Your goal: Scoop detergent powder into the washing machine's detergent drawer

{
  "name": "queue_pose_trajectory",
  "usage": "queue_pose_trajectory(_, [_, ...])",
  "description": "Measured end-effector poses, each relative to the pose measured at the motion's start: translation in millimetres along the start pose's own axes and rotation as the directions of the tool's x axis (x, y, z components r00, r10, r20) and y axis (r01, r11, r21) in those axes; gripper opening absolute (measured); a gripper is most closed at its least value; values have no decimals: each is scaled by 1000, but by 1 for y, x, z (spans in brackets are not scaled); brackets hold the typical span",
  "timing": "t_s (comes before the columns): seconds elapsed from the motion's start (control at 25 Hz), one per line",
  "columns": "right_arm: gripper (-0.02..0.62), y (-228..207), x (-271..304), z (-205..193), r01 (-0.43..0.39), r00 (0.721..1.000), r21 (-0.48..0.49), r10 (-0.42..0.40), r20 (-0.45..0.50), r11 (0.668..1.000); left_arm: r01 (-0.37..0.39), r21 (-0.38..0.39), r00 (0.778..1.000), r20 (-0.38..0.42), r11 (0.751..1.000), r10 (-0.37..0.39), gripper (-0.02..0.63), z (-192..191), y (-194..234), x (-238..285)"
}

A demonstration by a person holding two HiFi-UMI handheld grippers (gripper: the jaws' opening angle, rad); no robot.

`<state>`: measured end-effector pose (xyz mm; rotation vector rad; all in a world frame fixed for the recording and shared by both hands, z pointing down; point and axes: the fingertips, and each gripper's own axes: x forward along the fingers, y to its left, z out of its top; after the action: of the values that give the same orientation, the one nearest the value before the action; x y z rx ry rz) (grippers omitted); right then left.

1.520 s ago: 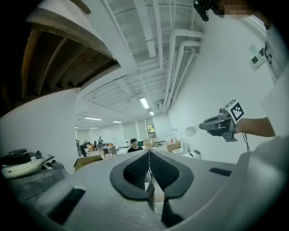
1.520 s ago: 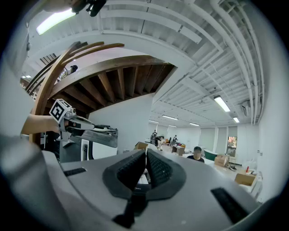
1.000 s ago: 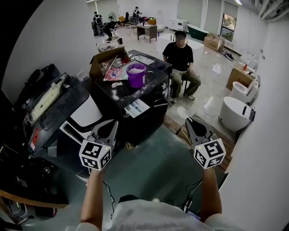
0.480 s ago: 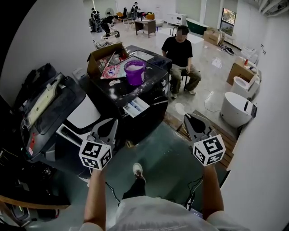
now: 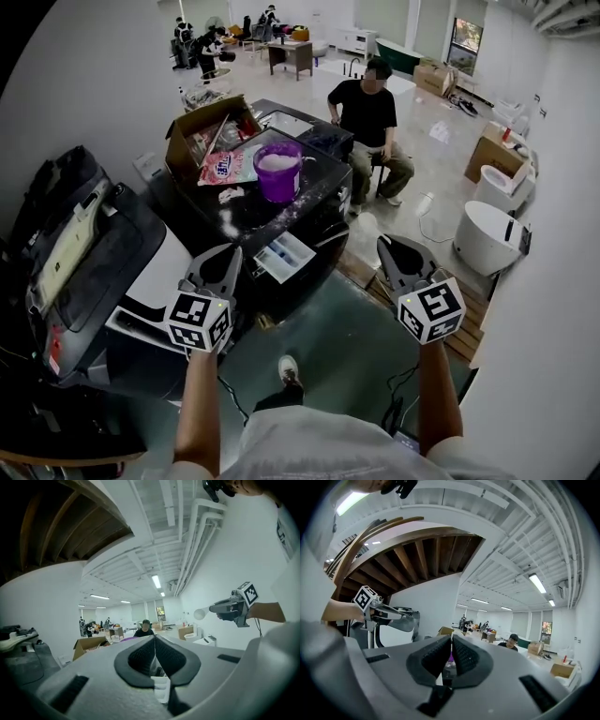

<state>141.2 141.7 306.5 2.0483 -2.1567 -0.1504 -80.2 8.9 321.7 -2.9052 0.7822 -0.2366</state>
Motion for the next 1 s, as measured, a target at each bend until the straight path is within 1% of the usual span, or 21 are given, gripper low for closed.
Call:
queue_pose_trajectory(0.32, [11, -16, 115, -1, -13, 999, -5, 13, -32, 1000, 28, -12, 999, -16, 1000, -28, 9, -15, 88, 80])
queue_pose_trajectory(0.6, [12, -31, 201, -4, -3, 998, 8, 4, -64, 1000, 30, -29, 999, -28, 999, -31, 9, -27, 157, 131])
queue_pose_trajectory(0.84, [12, -37, 254, -12, -17, 992, 5, 18, -127, 1000, 49, -43, 998, -30, 998, -51, 9, -36, 190, 158])
queue_pose_trajectory(1.0, [14, -37, 283, -22, -78, 978, -21, 73, -194, 997, 52, -60, 998, -44, 997, -55, 9, -46, 201, 171])
